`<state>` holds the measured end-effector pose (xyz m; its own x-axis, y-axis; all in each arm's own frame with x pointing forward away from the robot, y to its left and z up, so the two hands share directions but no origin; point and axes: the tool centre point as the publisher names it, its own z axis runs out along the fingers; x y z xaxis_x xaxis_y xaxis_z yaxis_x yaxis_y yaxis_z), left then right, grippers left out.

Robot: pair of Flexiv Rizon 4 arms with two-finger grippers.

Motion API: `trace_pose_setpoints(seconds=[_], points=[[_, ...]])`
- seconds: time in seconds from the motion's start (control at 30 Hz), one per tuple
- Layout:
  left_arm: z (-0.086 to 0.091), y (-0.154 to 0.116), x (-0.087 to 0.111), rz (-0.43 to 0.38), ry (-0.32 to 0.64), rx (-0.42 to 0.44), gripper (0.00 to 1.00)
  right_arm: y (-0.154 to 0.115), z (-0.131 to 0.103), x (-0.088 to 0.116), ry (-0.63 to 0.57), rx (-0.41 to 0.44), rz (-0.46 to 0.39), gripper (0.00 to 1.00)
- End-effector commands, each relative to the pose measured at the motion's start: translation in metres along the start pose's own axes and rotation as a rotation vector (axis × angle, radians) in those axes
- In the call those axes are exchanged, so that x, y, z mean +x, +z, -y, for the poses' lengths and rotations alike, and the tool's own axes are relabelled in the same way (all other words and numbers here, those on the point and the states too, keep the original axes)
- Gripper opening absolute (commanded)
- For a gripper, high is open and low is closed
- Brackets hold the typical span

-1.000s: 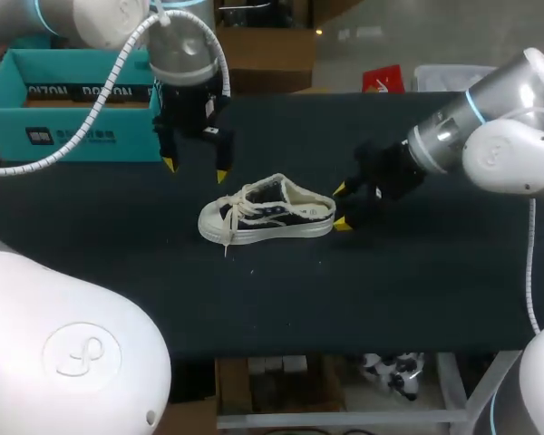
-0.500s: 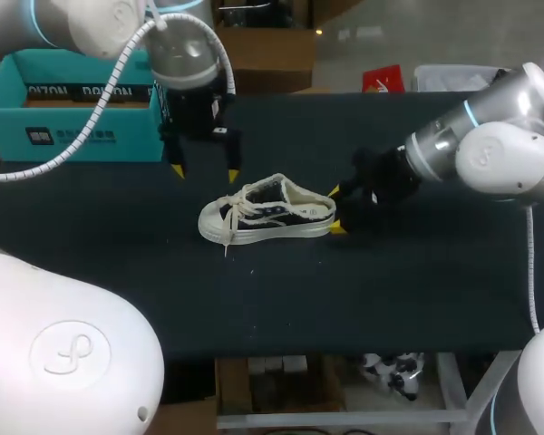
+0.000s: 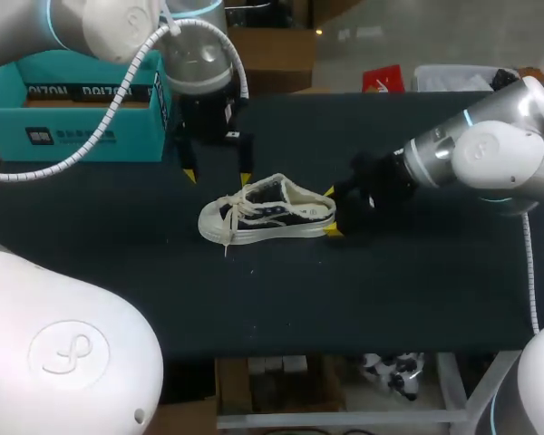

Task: Open the shoe tongue, take the insole out of the shoe, put the insole back into the shoe, and pack the shoe into the shoebox

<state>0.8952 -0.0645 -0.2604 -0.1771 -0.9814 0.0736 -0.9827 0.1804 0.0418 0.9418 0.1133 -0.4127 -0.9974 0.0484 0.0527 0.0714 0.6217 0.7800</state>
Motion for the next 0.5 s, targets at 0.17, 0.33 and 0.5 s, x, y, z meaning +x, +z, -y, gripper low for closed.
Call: trace_pose_setpoints(seconds=[0.17,0.33,0.5], points=[[0.005,0.006,0.006,0.006,-0.017,0.003,1.00,0.011,-0.001,-0.007,-0.017,-0.013,-0.037,1.00],[0.008,0.010,0.011,0.002,-0.027,0.006,1.00,0.015,0.001,-0.007,-0.020,-0.026,-0.043,1.00],[0.010,0.013,0.017,0.002,-0.052,0.018,1.00,0.018,0.001,-0.007,-0.024,-0.035,-0.048,1.00]])
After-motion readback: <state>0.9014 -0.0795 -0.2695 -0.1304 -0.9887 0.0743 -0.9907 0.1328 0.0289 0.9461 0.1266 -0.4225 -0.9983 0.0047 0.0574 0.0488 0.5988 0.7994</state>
